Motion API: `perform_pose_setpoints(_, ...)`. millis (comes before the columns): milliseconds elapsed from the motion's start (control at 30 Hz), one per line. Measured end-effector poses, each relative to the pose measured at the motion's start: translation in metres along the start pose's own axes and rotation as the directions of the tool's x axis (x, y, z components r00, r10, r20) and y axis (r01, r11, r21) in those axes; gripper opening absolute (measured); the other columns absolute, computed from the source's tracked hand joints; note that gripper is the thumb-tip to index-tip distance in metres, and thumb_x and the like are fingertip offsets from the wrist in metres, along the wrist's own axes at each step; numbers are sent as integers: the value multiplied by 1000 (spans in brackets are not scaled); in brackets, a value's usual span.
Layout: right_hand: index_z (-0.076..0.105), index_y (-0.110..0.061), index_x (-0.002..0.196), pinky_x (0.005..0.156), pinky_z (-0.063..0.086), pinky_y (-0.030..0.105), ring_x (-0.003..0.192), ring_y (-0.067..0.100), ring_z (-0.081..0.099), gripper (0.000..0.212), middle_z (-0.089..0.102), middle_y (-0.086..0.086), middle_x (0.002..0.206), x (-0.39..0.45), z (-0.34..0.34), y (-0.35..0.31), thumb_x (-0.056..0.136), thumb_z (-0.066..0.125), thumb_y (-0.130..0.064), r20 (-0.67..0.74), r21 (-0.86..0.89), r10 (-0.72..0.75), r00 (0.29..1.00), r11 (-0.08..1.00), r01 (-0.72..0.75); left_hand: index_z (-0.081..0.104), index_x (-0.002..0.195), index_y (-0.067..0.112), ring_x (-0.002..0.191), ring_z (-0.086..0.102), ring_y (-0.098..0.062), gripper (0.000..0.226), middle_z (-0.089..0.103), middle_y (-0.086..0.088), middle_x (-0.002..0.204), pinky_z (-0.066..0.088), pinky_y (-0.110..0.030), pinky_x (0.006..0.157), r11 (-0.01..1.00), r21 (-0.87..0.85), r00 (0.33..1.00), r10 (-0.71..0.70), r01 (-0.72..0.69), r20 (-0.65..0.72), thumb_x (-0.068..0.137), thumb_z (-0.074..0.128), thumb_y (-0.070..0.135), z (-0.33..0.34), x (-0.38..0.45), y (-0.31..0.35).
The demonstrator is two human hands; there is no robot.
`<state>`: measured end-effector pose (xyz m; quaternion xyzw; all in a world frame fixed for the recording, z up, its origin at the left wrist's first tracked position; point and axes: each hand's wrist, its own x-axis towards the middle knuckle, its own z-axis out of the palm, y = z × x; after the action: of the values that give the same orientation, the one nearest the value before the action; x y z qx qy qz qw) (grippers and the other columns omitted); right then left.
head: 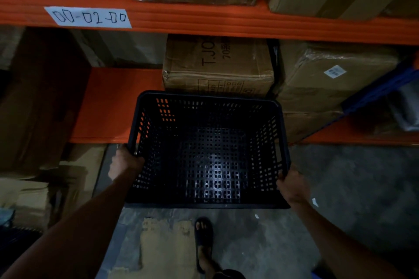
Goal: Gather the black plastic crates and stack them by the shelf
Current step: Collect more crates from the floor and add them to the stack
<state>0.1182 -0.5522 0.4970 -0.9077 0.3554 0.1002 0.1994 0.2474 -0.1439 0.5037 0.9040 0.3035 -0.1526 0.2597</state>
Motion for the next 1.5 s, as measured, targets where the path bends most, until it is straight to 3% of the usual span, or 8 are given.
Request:
perform_pose_setpoints(233, 43, 5, 120, 84, 47, 46, 100, 48, 61, 39, 62, 35, 109, -1, -1, -2, 87, 57, -10, -7, 9, 11, 1000, 1000, -11, 38, 129, 18, 101, 61, -46, 55, 62, -26, 115, 50, -53, 84, 993, -56, 995, 102, -103, -21, 82, 64, 29, -1, -3, -4)
perform_pose_setpoints(333, 40, 3, 119, 82, 50, 47, 96, 47, 62, 41, 63, 33, 105, -4, 1, 0, 84, 59, -9, 0, 24, 14, 1000, 1000, -14, 20, 137, 35, 92, 61, -51, 54, 61, -26, 117, 46, -52, 74, 959, 15, 950, 281, -282, -139, 91, 48, 39, 3, -13, -8)
perform_pose_setpoints(500, 36, 0, 119, 77, 49, 45, 92, 46, 63, 50, 62, 30, 105, -4, 5, -1, 79, 64, -8, 11, 13, 4, 1000, 1000, -4, 12, 145, 34, 94, 60, -49, 63, 53, -23, 127, 44, -52, 73, 946, 175, 948, 296, -274, -116, 92, 45, 28, 6, -8, -3)
perform_pose_setpoints(733, -4, -18, 153, 109, 30, 53, 139, 41, 23, 94, 16, 20, 153, -10, 3, -1, 88, 61, -37, 64, -133, -37, 997, 990, 45, -21, 148, 39, 137, 28, -48, 98, 2, -20, 159, 35, -59, 101, 951, 242, 980, 172, -193, 104, 89, 57, 35, -8, -33, -1)
perform_pose_setpoints(833, -3, -24, 154, 114, 21, 57, 144, 39, 11, 95, 6, 15, 158, -30, 6, -14, 86, 59, -50, 7, -221, -137, 991, 966, 135, -20, 147, 42, 145, 8, -45, 100, -11, -16, 161, 24, -64, 109, 961, 132, 965, 227, -243, 129, 86, 59, 36, -6, -61, -18)
perform_pose_setpoints(933, 9, -29, 153, 115, 12, 57, 147, 36, 5, 81, 3, 11, 160, -56, 10, -51, 89, 47, -61, 81, -229, -275, 958, 930, 286, -8, 150, 43, 145, 10, -44, 93, -7, -14, 161, 21, -64, 110, 968, 33, 962, 243, -249, 123, 86, 59, 40, -13, -80, -43)
perform_pose_setpoints(1167, 19, -29, 152, 112, 25, 54, 144, 30, 23, 69, 6, 5, 160, -161, 22, -180, 94, 39, -61, 262, 146, -532, 805, 846, 512, 17, 153, 21, 132, 36, -49, 76, 22, -28, 149, 33, -51, 109, 967, -202, 984, 170, -155, 59, 90, 58, 32, -87, -91, -137)
perform_pose_setpoints(1500, 26, -25, 150, 114, 29, 46, 143, 29, 27, 67, 21, 12, 154, -342, 60, -342, 93, 47, -54, 225, 424, -780, 584, 618, 662, 25, 150, 11, 129, 43, -43, 67, 41, -29, 144, 38, -43, 108, 910, -401, 992, 68, -106, -108, 94, 53, 34, -241, -91, -297)
